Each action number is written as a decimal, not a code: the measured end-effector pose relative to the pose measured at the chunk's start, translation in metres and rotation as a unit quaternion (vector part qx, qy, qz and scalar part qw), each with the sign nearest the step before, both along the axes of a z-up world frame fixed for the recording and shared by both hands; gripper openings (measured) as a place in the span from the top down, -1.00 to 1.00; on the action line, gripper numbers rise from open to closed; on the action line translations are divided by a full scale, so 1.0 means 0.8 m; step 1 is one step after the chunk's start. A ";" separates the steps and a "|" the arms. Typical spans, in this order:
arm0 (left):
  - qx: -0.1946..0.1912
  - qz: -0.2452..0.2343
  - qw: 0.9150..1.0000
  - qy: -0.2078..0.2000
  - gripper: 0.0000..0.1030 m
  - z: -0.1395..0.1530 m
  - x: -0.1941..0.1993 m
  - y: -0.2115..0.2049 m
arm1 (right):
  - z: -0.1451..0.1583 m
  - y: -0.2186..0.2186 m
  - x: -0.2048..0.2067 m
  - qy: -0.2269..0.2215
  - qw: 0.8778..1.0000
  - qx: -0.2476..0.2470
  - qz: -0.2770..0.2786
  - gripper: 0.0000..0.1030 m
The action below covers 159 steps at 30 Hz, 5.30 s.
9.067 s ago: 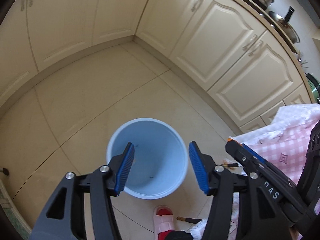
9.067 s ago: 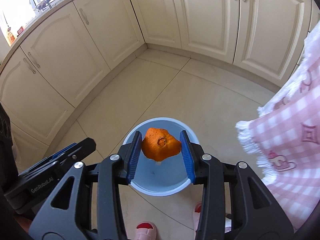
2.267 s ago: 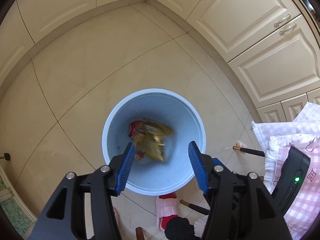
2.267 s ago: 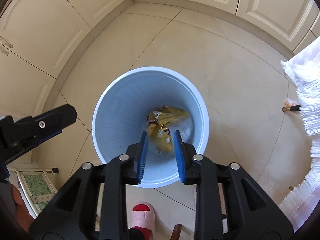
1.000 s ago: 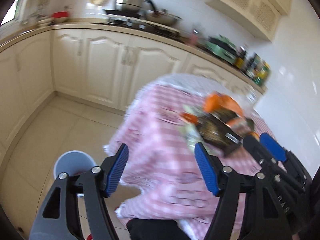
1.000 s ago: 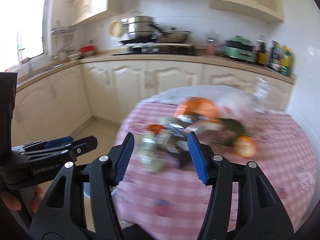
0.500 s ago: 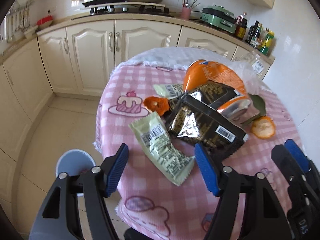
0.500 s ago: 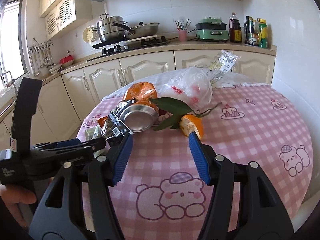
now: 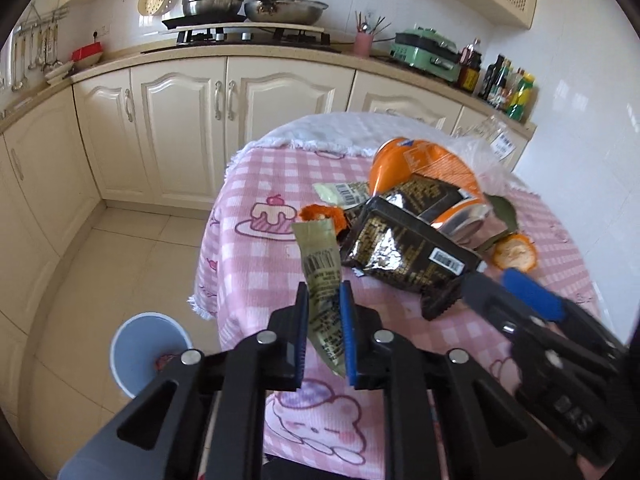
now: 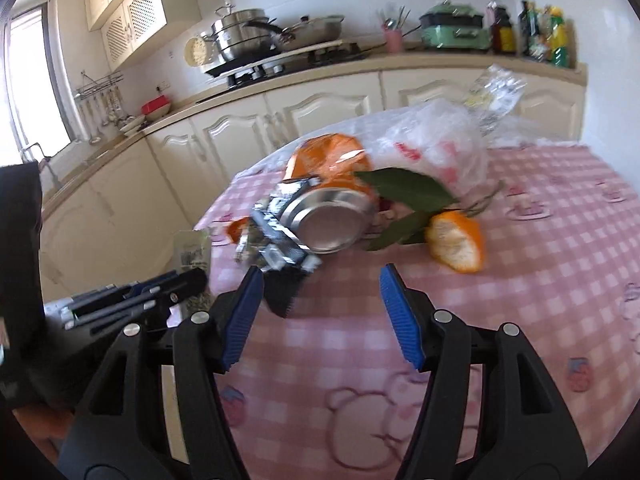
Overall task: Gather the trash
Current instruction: 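Grasp the pale green wrapper with the left gripper while the right grasps the black packet, then carry both wrappers over the blue bucket and open the left gripper to drop its wrapper, then open the right gripper to drop the black packet into the blue bucket, then move both open grippers back up to the trash on the table, then grasp the dark snack packet with the left gripper while the right grasps the leafy orange peel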
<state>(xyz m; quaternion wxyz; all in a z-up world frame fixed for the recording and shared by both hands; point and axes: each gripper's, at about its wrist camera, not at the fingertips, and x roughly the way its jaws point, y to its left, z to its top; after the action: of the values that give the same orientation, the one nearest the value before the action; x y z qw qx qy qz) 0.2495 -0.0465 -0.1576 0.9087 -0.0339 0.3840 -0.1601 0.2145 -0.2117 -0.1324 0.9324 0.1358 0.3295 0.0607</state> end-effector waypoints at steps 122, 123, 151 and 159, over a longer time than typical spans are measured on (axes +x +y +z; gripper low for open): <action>-0.116 0.200 0.972 0.033 0.03 -0.095 0.010 0.322 | -0.049 0.321 0.088 -0.008 0.978 -0.127 0.167 0.56; -0.115 0.193 0.974 0.024 0.01 -0.085 0.005 0.311 | -0.030 0.305 0.073 -0.023 0.979 -0.128 0.155 0.53; 0.090 -0.094 0.991 -0.043 -0.09 0.007 0.013 -0.073 | 0.020 -0.083 -0.039 -0.024 0.989 -0.105 -0.098 -0.19; 0.129 -0.097 0.986 -0.031 0.61 -0.001 0.047 -0.097 | 0.001 -0.095 -0.002 0.029 0.994 -0.081 -0.071 -0.20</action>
<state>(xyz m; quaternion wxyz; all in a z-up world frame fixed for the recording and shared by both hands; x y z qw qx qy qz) 0.2867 -0.1241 -0.1586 0.8972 0.1262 0.3742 -0.1978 0.2129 -0.2880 -0.1316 0.9323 0.0850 0.3498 -0.0363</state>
